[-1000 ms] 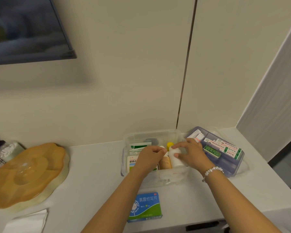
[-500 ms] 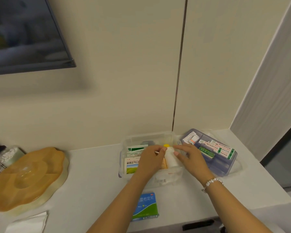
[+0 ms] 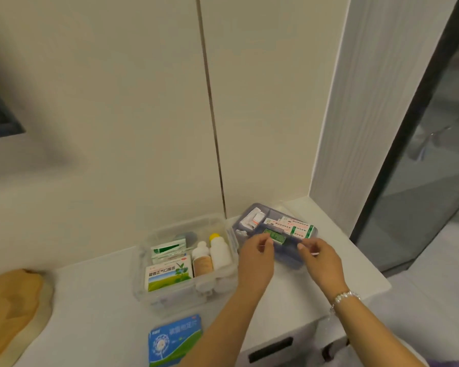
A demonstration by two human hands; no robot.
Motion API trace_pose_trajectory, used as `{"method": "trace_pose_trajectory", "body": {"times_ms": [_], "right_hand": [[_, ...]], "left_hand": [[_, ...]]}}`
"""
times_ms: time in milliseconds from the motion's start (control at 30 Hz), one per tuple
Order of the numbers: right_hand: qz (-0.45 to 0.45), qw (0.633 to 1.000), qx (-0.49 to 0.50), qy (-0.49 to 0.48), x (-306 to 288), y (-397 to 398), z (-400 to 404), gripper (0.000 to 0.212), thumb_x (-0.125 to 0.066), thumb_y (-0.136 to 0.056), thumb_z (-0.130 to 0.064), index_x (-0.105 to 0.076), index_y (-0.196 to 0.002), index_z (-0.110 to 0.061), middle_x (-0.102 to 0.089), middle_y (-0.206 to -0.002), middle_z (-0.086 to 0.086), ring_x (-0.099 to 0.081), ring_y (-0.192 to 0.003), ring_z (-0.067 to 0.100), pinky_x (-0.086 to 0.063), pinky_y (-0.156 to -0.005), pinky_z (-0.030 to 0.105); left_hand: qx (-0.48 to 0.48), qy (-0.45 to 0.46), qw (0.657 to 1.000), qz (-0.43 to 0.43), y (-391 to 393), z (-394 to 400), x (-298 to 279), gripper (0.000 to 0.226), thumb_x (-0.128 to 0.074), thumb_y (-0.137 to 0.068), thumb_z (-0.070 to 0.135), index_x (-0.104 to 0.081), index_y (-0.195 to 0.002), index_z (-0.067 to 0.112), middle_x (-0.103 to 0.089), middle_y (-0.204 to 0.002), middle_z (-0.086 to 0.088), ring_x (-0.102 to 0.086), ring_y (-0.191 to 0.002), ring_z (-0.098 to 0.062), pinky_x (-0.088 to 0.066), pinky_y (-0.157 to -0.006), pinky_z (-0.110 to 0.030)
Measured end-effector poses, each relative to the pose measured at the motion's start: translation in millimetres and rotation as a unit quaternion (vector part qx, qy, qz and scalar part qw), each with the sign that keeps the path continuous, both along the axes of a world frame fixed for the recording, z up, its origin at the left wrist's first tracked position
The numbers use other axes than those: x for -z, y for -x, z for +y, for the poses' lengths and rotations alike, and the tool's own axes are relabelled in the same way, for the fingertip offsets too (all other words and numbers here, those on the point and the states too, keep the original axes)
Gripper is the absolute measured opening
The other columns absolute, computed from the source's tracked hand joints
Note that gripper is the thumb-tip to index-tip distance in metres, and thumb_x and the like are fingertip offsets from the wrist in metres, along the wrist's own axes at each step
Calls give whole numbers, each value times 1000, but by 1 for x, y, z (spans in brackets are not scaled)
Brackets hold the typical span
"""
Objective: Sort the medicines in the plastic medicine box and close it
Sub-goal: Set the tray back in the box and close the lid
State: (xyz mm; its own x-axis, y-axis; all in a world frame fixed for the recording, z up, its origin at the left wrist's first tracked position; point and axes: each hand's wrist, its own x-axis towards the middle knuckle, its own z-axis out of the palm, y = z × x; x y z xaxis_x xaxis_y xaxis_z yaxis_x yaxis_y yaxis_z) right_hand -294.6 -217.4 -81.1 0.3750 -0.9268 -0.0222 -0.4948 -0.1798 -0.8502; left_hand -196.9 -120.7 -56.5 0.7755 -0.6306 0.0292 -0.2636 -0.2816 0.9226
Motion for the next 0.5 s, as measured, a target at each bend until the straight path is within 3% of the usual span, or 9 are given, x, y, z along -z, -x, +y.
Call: {"method": "trace_pose_trajectory", "body": {"times_ms": [100, 200, 267, 333, 433, 500], "right_hand": [[47, 997, 13, -61, 12, 7, -14, 31, -58, -87, -27, -54, -112, -10, -64, -110, 13, -54, -80, 19, -39, -59, 20], [72, 990, 13, -118, 26, 10, -22, 45, -57, -87, -34, -47, -123, -9, -63, -113, 15, -62, -91, 28, -49, -76, 31], [76, 986, 18, -149, 34, 9, -23, 45, -55, -88, -36, -46, -122, -9, -67, -106, 16, -64, -89, 28, -50, -82, 35], [87, 984, 7, -152, 37, 6, -22, 35, -52, -90, -36, -55, -111, -8, -70, -92, 13, -64, -78, 25, -50, -77, 33], [68, 985, -1, -161, 37, 2, -20, 26, -53, -89, -36, -62, -76, -16, -66, -60, 6, -58, -51, 18, -53, -66, 33], [57, 984, 8, -168, 36, 1, -19, 24, -56, -87, -35, -59, -71, -18, -67, -59, 8, -58, -50, 19, -54, -63, 33]], "left_hand": [[-12, -15, 999, 31, 7, -15, 11, 24, -48, -93, 16, -61, -111, 10, -65, -112, -8, -60, -100, -17, -44, -79, -16], [-54, -35, 995, 70, 10, -23, 24, 32, -52, -91, 18, -51, -122, 8, -58, -122, -6, -57, -107, -17, -40, -81, -18], [-74, -50, 992, 86, 10, -25, 33, 34, -53, -91, 20, -45, -123, 10, -58, -121, -7, -56, -101, -15, -39, -75, -16], [-85, -50, 990, 105, 9, -28, 41, 37, -55, -90, 19, -40, -122, 9, -62, -115, -12, -63, -96, -22, -45, -72, -21], [-107, -11, 982, 157, 9, -35, 48, 46, -62, -85, 13, -32, -120, 8, -65, -106, -18, -66, -89, -30, -56, -79, -43], [-122, -4, 974, 193, 6, -38, 50, 44, -65, -83, 12, -34, -114, 8, -64, -102, -16, -67, -85, -30, -58, -75, -44]]}}
